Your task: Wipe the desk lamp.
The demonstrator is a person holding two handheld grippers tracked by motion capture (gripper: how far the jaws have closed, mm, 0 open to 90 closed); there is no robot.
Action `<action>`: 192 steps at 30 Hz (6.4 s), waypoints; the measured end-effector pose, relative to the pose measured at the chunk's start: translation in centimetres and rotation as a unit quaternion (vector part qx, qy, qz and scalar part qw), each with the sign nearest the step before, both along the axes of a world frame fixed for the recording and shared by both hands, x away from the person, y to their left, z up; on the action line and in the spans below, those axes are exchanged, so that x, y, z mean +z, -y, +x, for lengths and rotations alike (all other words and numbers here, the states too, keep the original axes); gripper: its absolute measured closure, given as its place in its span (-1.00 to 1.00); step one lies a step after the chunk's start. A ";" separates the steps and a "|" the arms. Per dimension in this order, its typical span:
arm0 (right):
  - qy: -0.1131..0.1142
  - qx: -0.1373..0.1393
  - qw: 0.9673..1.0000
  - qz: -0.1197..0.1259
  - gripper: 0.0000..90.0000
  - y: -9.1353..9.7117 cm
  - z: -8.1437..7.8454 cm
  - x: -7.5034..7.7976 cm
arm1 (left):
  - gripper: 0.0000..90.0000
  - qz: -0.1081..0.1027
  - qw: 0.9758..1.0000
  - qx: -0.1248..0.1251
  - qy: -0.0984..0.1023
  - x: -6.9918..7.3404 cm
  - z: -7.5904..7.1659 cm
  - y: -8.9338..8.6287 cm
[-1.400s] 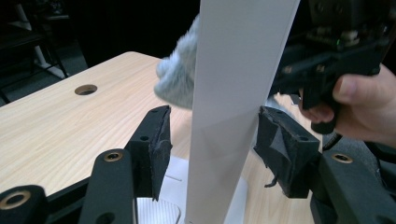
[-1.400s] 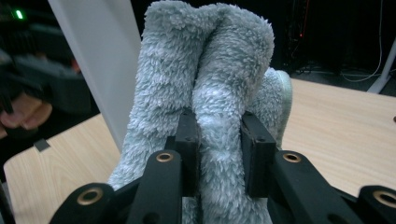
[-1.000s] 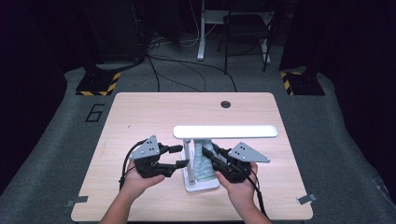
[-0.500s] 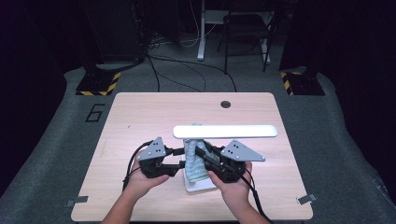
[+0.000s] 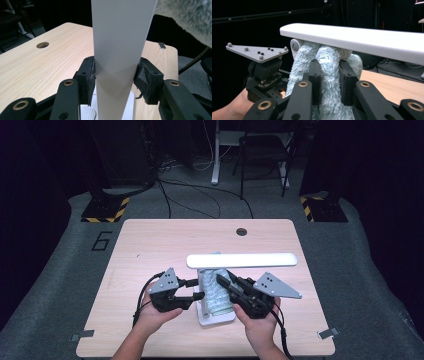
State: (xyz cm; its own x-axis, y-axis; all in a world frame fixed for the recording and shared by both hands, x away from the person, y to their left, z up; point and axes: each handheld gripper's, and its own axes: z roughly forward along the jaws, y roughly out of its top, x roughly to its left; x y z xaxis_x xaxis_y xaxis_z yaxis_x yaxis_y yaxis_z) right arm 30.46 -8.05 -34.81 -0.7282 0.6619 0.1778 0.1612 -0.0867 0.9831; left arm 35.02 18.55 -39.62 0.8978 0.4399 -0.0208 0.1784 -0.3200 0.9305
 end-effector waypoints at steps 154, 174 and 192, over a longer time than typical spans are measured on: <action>0.037 -0.094 0.995 -0.014 0.69 2.8 0.5 -0.3 | 0.18 0.010 1.000 0.026 0.003 -0.1 -0.2 0.7; 0.050 -0.020 0.998 -0.018 0.70 -0.9 -1.0 0.4 | 0.18 0.012 1.000 0.026 0.005 -0.1 -0.2 0.8; 0.042 -0.028 0.998 -0.021 0.68 2.8 -2.1 -1.2 | 0.17 0.004 1.000 0.025 -0.001 -0.2 -0.1 0.7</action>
